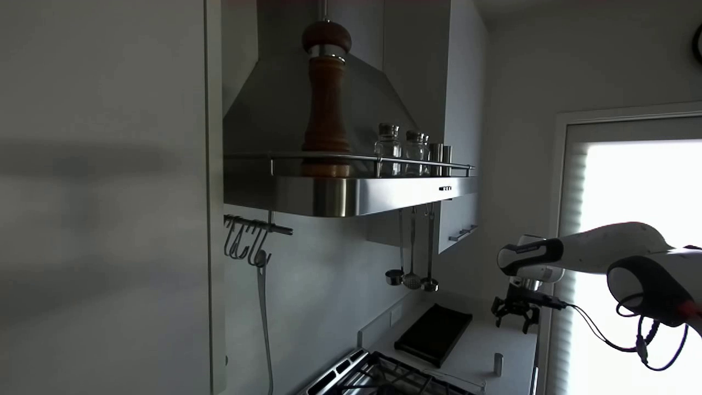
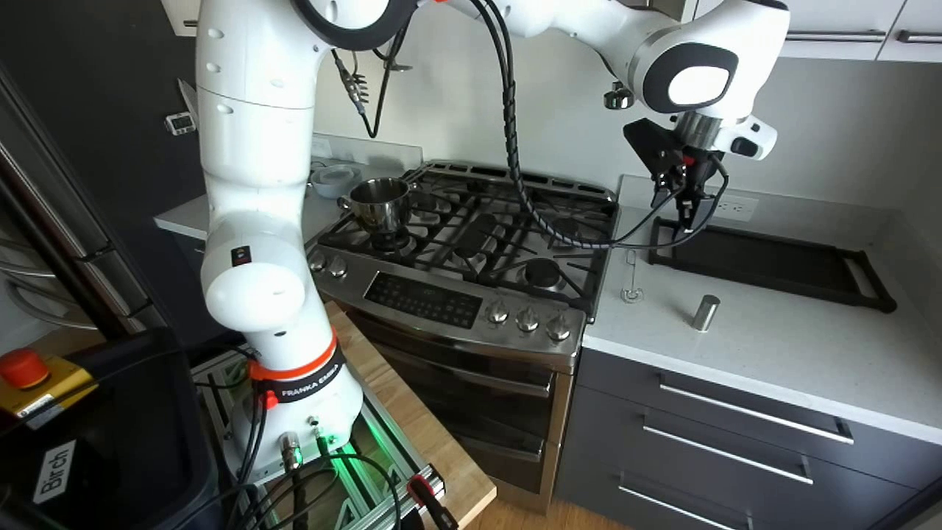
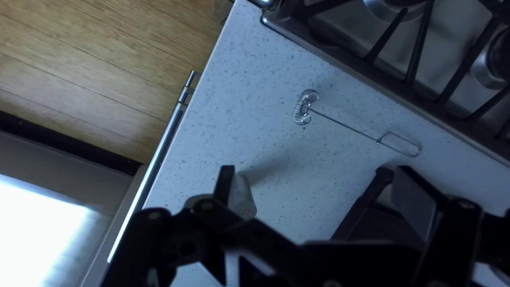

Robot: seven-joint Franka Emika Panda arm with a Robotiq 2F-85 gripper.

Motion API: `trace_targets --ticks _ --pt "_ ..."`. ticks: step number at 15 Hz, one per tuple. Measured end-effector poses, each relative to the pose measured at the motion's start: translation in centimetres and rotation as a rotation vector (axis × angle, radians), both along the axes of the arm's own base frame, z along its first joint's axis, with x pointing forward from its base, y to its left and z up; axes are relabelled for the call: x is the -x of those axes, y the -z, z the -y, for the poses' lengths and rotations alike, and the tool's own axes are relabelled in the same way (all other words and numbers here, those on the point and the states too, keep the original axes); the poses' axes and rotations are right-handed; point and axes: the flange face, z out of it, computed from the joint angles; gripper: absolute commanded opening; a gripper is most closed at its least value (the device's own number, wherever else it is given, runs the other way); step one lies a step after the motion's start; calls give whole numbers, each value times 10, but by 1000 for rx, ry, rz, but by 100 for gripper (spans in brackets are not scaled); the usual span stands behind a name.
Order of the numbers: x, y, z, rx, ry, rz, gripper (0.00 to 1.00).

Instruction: Put the silver salt shaker on the stove fan

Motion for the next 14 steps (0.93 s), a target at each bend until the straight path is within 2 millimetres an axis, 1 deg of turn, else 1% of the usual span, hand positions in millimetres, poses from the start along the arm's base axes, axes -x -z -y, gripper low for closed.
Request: trace_targets --ticks 2,5,7,10,14 --pt "-2 0 3 -9 3 5 100" --pt "-3 -2 3 -6 0 9 100" --pt "-7 3 -1 7 -15 6 100" --pt "-19 25 -7 56 -44 9 100" --pt "-39 63 -11 152 -52 43 100"
